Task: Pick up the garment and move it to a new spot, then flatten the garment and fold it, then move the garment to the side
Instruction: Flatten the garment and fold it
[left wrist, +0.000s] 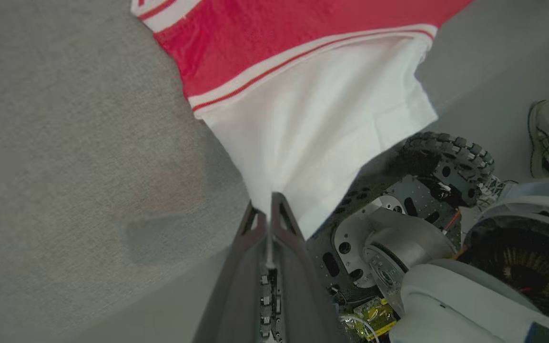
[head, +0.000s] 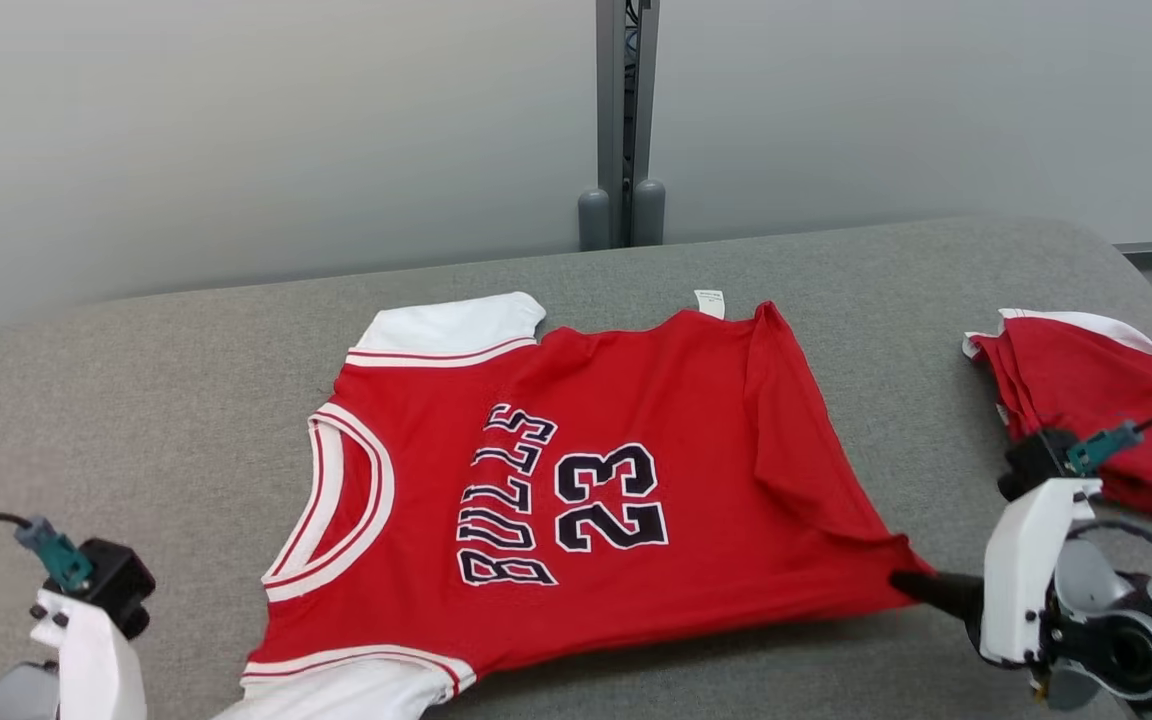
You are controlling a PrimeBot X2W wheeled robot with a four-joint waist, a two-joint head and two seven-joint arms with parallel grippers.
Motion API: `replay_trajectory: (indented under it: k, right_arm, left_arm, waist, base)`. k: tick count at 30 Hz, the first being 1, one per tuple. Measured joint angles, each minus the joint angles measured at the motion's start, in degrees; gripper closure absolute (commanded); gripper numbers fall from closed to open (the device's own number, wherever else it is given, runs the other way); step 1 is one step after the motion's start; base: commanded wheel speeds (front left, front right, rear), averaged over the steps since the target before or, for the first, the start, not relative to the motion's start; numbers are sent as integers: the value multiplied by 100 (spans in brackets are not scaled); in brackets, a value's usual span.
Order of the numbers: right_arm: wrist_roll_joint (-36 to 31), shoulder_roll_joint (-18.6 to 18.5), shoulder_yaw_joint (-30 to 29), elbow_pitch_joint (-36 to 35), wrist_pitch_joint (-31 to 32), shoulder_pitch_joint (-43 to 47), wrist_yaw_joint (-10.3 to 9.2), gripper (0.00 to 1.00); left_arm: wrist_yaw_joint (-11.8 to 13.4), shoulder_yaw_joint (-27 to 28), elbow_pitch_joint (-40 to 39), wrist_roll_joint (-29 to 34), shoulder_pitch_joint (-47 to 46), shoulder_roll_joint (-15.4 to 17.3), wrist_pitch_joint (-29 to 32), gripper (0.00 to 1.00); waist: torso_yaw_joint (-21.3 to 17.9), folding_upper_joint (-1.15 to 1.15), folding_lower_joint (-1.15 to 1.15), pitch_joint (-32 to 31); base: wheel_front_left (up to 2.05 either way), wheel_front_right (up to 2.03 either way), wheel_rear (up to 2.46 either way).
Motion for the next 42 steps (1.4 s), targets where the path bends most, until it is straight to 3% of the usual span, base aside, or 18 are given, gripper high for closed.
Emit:
replay_trajectory:
  k: [4, 7, 14, 20, 29, 41, 42]
  right_arm:
    - [-43, -261, -350, -592, 339, 566, 0, 100]
    - [-114, -279, -542, -822, 531, 728, 0, 100]
    - [-646, 62, -1261, -1356, 1244, 944, 0, 100]
    - [-1238, 784, -2019, -1526, 1947, 695, 0, 100]
    - [-1893, 1454, -2925, -1466, 2449, 246, 0, 100]
    - [-2493, 2026, -3308, -1288, 2552, -124, 0, 100]
    - [-2539, 2041, -3306, -1283, 2502, -126, 0, 64]
  left_arm:
    - [136, -64, -530, -160, 147, 335, 124, 100]
    - [197, -58, -644, -168, 153, 387, 123, 100]
    - [229, -10, -653, -230, 40, 379, 414, 100]
    - [74, 174, -32, -181, -586, 25, 879, 100]
    - [-130, 294, 1085, 164, -1432, -669, 1334, 100]
    - [-533, 387, 2196, 413, -1942, -1382, 1177, 100]
    - [-548, 386, 2275, 433, -1947, -1421, 1127, 100]
  waist:
    - [-19, 0, 0, 24]
    - [-36, 0, 0, 42]
    - [-100, 0, 0, 225]
    - [-151, 0, 0, 569]
    - [-199, 0, 0, 1054]
    - [-326, 0, 0, 1624]
    - [-330, 0, 0, 1635]
  base:
    - [0, 0, 0]
    - [0, 0, 0]
    - [0, 0, 0]
    - [0, 0, 0]
    - [0, 0, 0]
    - [0, 0, 0]
    - [0, 0, 0]
